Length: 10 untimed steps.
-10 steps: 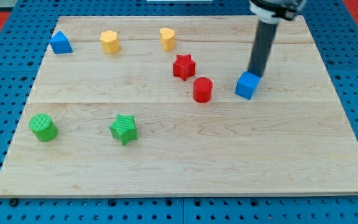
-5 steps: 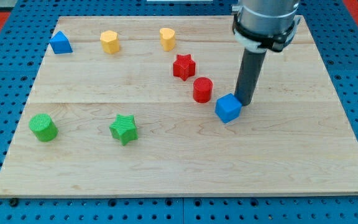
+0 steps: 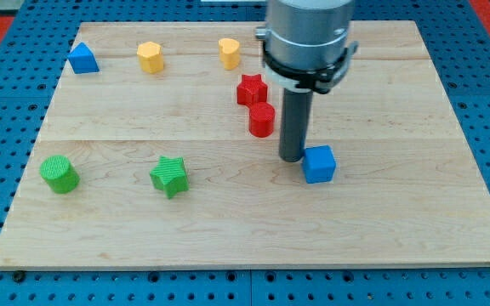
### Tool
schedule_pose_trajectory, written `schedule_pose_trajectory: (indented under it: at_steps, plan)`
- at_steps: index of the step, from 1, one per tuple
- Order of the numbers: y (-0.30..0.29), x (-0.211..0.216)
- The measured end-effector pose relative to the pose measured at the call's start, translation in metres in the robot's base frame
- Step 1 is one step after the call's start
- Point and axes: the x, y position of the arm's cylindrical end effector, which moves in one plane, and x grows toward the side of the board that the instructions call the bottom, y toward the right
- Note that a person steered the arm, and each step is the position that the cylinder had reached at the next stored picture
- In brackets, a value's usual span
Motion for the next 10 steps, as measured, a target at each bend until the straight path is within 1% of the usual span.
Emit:
schedule_pose_trajectory:
  at_steps: [1, 3, 4, 5, 6, 8, 10]
  plan:
    - [0.002, -0.024]
    - [0.012, 0.014]
    - [0.03, 0.008]
    - [0.058, 0.009]
    - [0.037, 0.007]
    - [-0.142, -0.016]
    - [-0.316, -0.08]
